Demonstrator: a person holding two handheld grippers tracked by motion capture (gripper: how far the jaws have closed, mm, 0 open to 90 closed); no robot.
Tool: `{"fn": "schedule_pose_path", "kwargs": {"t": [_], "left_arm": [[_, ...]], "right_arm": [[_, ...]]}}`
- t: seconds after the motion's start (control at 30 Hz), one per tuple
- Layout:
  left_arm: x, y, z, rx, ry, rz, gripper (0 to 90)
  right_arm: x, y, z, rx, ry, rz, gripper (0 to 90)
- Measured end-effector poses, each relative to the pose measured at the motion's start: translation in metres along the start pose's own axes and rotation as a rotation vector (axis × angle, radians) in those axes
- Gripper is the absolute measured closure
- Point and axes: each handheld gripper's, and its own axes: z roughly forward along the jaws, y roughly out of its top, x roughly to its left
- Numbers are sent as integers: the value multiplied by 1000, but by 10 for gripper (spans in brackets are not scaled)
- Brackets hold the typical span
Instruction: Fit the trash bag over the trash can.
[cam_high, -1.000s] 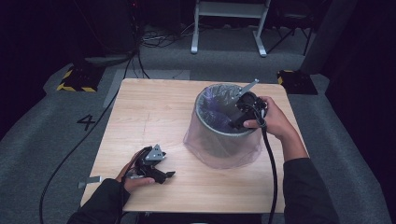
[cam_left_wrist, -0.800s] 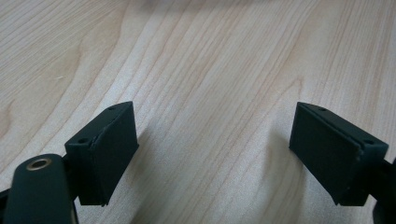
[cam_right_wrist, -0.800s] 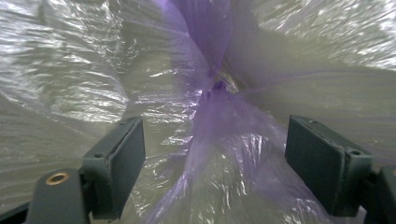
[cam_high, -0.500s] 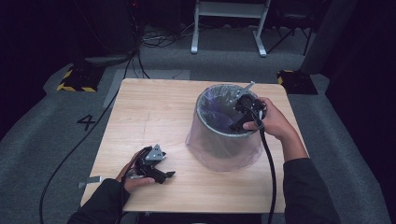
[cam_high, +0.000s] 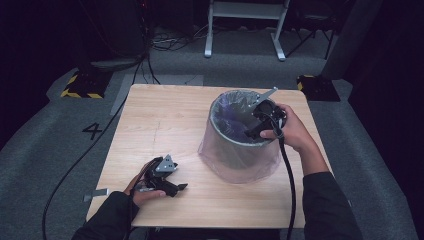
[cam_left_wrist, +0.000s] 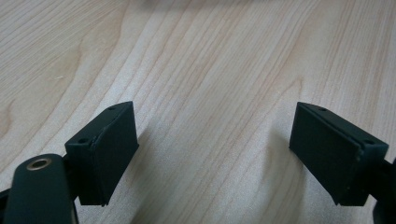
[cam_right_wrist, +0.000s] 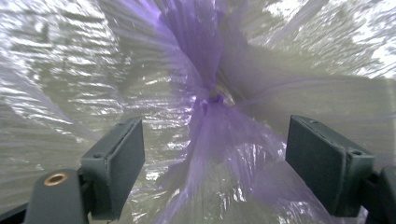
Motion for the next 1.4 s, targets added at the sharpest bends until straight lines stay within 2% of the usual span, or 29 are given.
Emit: {"fn": "schedule_pose_path", "kwargs": {"t": [0.1, 0.17, 0.33, 0.43, 0.6, 0.73, 1.13, 1.3, 1.4], "left_arm": [[0, 0, 0, 1, 1, -2, 148], [0, 0, 0, 2, 1, -2, 148], [0, 0, 0, 2, 1, -2, 148], [0, 0, 0, 1, 1, -2, 148], [0, 0, 0, 1, 1, -2, 148], [0, 0, 0, 1, -1, -1, 148], [0, 0, 0, 0, -2, 1, 148], [0, 0, 0, 0, -2, 1, 148], [0, 0, 0, 0, -2, 1, 148]], "right_arm": [[-1, -1, -2, -25, 3, 4, 198], [-1, -1, -5, -46, -11, 3, 195], [0, -3, -14, -139, -29, -7, 174], [-1, -4, -17, -167, -54, -6, 174], [0, -5, -21, -217, -71, -8, 171], [-1, -6, -22, -245, -81, 9, 184], [-5, -15, -33, -419, -56, 74, 190], [-4, -19, -38, -468, -70, 78, 192], [-2, -20, -42, -476, -106, 62, 192]]}}
